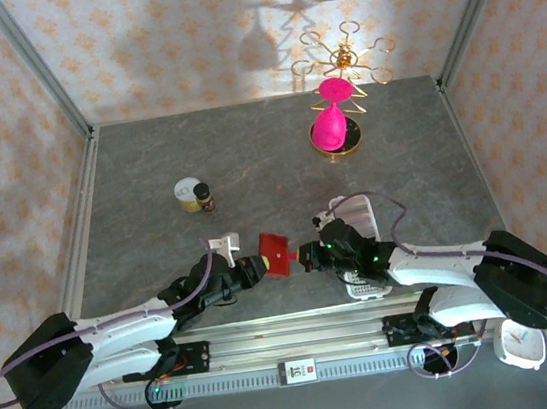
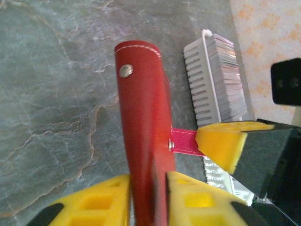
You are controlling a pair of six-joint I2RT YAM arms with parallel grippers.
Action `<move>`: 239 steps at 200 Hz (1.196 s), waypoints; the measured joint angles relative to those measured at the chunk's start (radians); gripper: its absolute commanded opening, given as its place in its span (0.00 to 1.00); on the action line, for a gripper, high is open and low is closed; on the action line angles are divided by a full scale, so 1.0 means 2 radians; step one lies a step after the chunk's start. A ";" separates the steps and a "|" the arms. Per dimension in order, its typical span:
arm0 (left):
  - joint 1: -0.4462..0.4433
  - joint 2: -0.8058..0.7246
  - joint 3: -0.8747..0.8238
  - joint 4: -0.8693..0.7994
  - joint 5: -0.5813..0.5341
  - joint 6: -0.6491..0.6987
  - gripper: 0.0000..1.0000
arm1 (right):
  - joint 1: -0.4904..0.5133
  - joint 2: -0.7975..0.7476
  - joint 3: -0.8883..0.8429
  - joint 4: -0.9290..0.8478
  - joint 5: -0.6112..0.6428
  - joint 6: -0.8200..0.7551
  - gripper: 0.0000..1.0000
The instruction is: Put the credit cards into the card holder
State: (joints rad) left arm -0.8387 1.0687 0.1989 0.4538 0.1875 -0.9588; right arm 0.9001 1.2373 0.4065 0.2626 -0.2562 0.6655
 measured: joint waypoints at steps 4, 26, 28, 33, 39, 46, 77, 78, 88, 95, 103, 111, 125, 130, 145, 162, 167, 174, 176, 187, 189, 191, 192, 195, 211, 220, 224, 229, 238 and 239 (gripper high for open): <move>0.000 0.000 0.000 0.000 -0.004 0.003 0.39 | 0.000 0.000 0.000 0.002 -0.001 0.000 0.00; 0.000 -0.005 0.002 -0.017 -0.030 0.006 0.55 | 0.000 0.000 0.002 0.007 -0.008 0.000 0.00; 0.000 -0.007 0.002 -0.021 -0.032 0.008 0.56 | 0.000 0.000 0.003 0.006 -0.009 0.000 0.00; 0.000 -0.011 0.003 -0.031 -0.040 0.008 0.58 | 0.000 0.000 0.005 0.006 -0.011 0.000 0.00; 0.000 -0.016 0.005 -0.044 -0.050 0.011 0.61 | 0.000 0.000 0.008 0.006 -0.013 -0.001 0.00; 0.000 -0.023 0.008 -0.058 -0.061 0.014 0.65 | 0.000 0.000 0.013 0.006 -0.014 -0.001 0.00; 0.000 -0.056 0.021 -0.094 -0.096 0.033 0.74 | 0.000 0.000 0.030 0.006 -0.020 -0.001 0.00; 0.000 -0.056 0.022 -0.095 -0.096 0.034 0.74 | 0.000 0.000 0.030 0.006 -0.020 -0.001 0.00; 0.000 -0.059 0.030 -0.102 -0.101 0.038 0.75 | 0.000 0.000 0.034 0.006 -0.022 -0.001 0.00; 0.000 -0.057 0.036 -0.107 -0.104 0.043 0.76 | 0.000 0.000 0.036 0.006 -0.022 -0.001 0.00; 0.000 -0.054 0.043 -0.111 -0.109 0.048 0.76 | 0.000 0.000 0.038 0.006 -0.023 -0.001 0.00; 0.000 -0.047 0.051 -0.112 -0.113 0.053 0.77 | 0.000 0.000 0.039 0.006 -0.023 -0.001 0.00; 0.000 -0.027 0.062 -0.112 -0.119 0.061 0.77 | 0.000 0.000 0.040 0.007 -0.024 -0.001 0.00; 0.000 -0.017 0.065 -0.112 -0.120 0.063 0.77 | 0.000 0.000 0.040 0.006 -0.024 -0.001 0.00; 0.000 0.009 0.074 -0.113 -0.120 0.070 0.77 | 0.000 0.000 0.043 0.005 -0.024 -0.001 0.00; 0.000 0.031 0.080 -0.112 -0.118 0.075 0.78 | 0.000 0.000 0.045 0.005 -0.026 -0.002 0.00; 0.000 0.035 0.081 -0.112 -0.118 0.076 0.78 | 0.000 0.000 0.046 0.004 -0.026 -0.002 0.00; 0.000 0.040 0.083 -0.112 -0.118 0.078 0.78 | 0.000 0.000 0.046 0.004 -0.026 -0.002 0.00; 0.000 0.041 0.083 -0.112 -0.118 0.078 0.79 | 0.000 0.000 0.046 0.003 -0.026 -0.002 0.00; 0.000 0.047 0.084 -0.112 -0.118 0.079 0.79 | 0.000 0.000 0.046 0.003 -0.026 -0.002 0.00; 0.000 0.047 0.084 -0.112 -0.118 0.079 0.79 | 0.000 0.000 0.046 0.003 -0.026 -0.002 0.00; 0.000 0.048 0.084 -0.112 -0.118 0.079 0.80 | 0.000 0.000 0.046 0.003 -0.026 -0.002 0.00; 0.000 0.049 0.084 -0.112 -0.117 0.079 0.80 | 0.000 0.000 0.046 0.003 -0.026 -0.002 0.00; 0.000 0.049 0.084 -0.111 -0.116 0.079 0.80 | 0.000 0.000 0.046 0.003 -0.026 -0.002 0.00; 0.000 0.054 0.086 -0.111 -0.114 0.081 0.78 | 0.000 0.000 0.046 0.003 -0.026 -0.003 0.00; 0.000 0.058 0.088 -0.111 -0.115 0.083 0.76 | 0.000 0.000 0.046 0.002 -0.026 -0.003 0.00; 0.000 0.060 0.089 -0.111 -0.115 0.082 0.74 | 0.000 0.000 0.046 0.001 -0.026 -0.004 0.00; 0.000 0.062 0.090 -0.112 -0.115 0.083 0.72 | 0.000 0.000 0.046 0.000 -0.025 -0.004 0.00; 0.000 0.067 0.092 -0.113 -0.116 0.083 0.68 | 0.000 0.000 0.046 -0.002 -0.025 -0.004 0.00; 0.000 0.067 0.092 -0.114 -0.116 0.083 0.68 | 0.000 0.000 0.046 -0.002 -0.024 -0.004 0.00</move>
State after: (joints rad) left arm -0.8379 1.2026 0.3836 0.2264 -0.0452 -0.7921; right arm 0.9009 1.2373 0.4980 0.2581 -0.3050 0.6567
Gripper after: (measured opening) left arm 0.715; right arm 0.049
